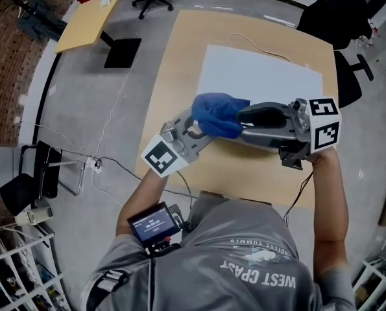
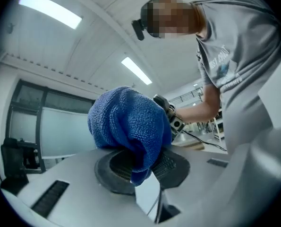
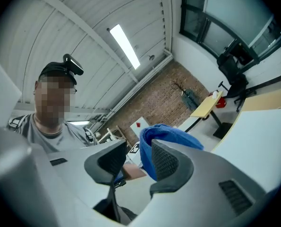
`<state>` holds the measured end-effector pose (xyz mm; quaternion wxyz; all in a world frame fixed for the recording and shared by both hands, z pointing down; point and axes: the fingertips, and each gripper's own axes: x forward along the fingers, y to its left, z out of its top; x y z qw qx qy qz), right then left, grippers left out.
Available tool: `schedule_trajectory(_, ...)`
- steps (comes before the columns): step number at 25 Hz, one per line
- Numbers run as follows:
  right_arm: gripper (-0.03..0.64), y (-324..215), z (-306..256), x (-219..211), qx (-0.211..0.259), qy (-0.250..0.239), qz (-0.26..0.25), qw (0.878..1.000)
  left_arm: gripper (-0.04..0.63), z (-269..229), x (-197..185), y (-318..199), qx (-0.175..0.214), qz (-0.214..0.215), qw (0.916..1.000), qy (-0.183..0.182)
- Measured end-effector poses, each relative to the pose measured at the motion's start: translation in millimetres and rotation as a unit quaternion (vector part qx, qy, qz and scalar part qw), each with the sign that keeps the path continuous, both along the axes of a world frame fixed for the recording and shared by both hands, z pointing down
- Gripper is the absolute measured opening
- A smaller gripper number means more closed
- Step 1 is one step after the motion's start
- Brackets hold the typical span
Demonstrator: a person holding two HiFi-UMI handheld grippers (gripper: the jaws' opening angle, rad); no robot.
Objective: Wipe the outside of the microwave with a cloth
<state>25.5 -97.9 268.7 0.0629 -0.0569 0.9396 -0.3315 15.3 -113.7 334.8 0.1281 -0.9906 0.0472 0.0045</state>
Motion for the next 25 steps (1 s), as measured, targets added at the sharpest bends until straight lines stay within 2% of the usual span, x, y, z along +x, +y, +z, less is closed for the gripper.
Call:
schedule_trajectory(2,0.169,-13.9,-0.9,11.7,0.007,-0.007,0.053,0.999,0.078,1.4,-15.8,-24.5,-0.068,-0.047,0.9954,0.047)
schedule_trajectory(3,0.169,-19.5,1.2,18.7,0.009,-0.007,0.080,0.997,0.078,3.0,-23.1,-37.5,-0.084,-0.069,0.9918,0.067)
schedule_trajectory(6,0.169,-32.2,21.1,42.7,0.008,0.018,0.166,0.986,0.078,16.5,-42.6,-81.9,-0.104,-0.118,0.9826,0.099)
schedule_trajectory(8,0.169,-39.4,39.4,56.3,0.007,0.049,0.214,0.976,0.078,34.8,-54.5,-118.3,-0.123,-0.147,0.9768,0.095)
schedule_trajectory(12,0.167,-50.4,66.3,69.5,-0.012,0.083,0.266,0.960,0.078,88.6,-66.8,-188.8,-0.141,-0.187,0.9710,0.046)
schedule_trajectory(15,0.162,-49.4,83.2,64.7,-0.030,0.088,0.283,0.954,0.078,146.4,-58.0,-231.0,-0.148,-0.187,0.9709,-0.026)
schedule_trajectory(19,0.156,-56.8,102.2,39.5,-0.047,0.112,0.280,0.952,0.078,217.0,-43.1,-261.0,-0.157,-0.157,0.9677,-0.120)
schedule_trajectory(23,0.155,-68.5,120.6,-1.8,-0.061,0.128,0.265,0.954,0.078,279.7,-43.9,-262.1,-0.165,-0.108,0.9615,-0.192)
schedule_trajectory(25,0.153,-73.4,122.5,-6.9,-0.065,0.130,0.263,0.954,0.078,294.8,-35.5,-252.0,-0.153,-0.077,0.9605,-0.220)
